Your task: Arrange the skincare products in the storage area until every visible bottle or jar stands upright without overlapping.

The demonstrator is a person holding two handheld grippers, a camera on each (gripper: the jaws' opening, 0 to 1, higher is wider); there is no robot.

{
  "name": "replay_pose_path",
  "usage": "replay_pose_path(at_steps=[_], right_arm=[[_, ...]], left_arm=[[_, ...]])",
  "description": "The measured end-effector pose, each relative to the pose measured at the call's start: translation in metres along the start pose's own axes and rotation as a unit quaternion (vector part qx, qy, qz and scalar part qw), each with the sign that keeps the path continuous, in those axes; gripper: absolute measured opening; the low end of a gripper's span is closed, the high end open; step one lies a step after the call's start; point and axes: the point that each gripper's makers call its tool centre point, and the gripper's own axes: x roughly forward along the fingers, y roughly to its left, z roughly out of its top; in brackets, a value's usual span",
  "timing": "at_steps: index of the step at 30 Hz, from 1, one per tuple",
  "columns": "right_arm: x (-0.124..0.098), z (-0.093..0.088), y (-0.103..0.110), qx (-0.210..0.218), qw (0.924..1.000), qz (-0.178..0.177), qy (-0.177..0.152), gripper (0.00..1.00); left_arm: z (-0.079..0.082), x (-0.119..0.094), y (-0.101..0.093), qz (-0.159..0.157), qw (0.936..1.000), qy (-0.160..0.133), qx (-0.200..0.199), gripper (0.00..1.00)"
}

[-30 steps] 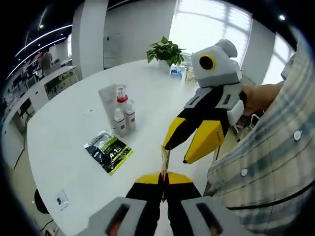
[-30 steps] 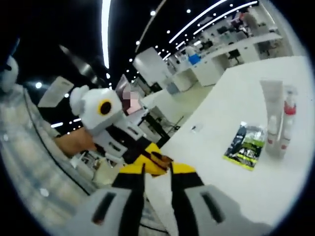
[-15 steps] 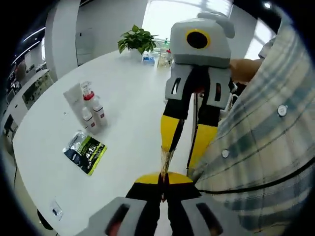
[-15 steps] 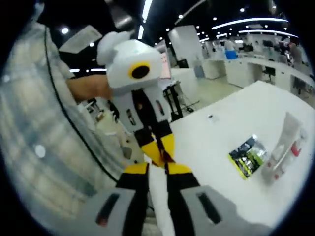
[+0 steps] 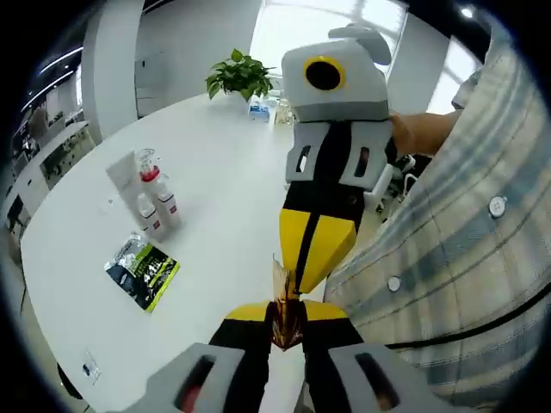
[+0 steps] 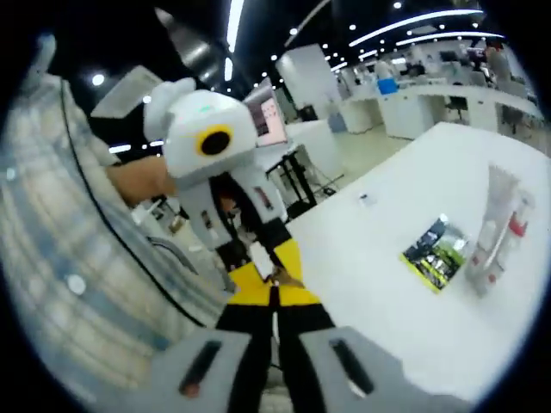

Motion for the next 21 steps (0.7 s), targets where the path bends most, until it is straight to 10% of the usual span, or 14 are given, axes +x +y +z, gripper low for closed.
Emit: replay_pose_path(at_steps=[8, 11, 14, 17, 19, 21], right_arm=[[-0.011, -0.001, -0.013, 0.025, 0.9994, -0.017, -0.017, 0.00], [-0.018, 0.011, -0.015, 0.052, 0.9971, -0.013, -0.053, 0.00], [-0.025, 0.020, -0.019, 0.080, 0.9932, -0.010, -0.084, 0.00], [-0.028, 0.024, -0.022, 0.097, 0.9900, -0.007, -0.101, 0.00], [-0.034, 0.033, -0.028, 0.120, 0.9833, -0.012, -0.136, 0.00], [-0.038, 0.037, -0.032, 0.139, 0.9782, -0.011, -0.153, 0.00]], left_arm=[[0.007, -0.010, 0.019, 0.006, 0.9849, -0.083, -0.152, 0.42], [0.003, -0.010, 0.035, 0.025, 0.9628, -0.109, -0.246, 0.49], [0.021, -0.013, 0.025, -0.036, 0.9349, -0.177, -0.305, 0.47], [0.037, -0.017, 0.020, -0.074, 0.9089, -0.228, -0.341, 0.25], [0.052, -0.023, 0.020, -0.103, 0.8743, -0.278, -0.384, 0.18], [0.055, -0.028, 0.029, -0.101, 0.8562, -0.307, -0.403, 0.10]])
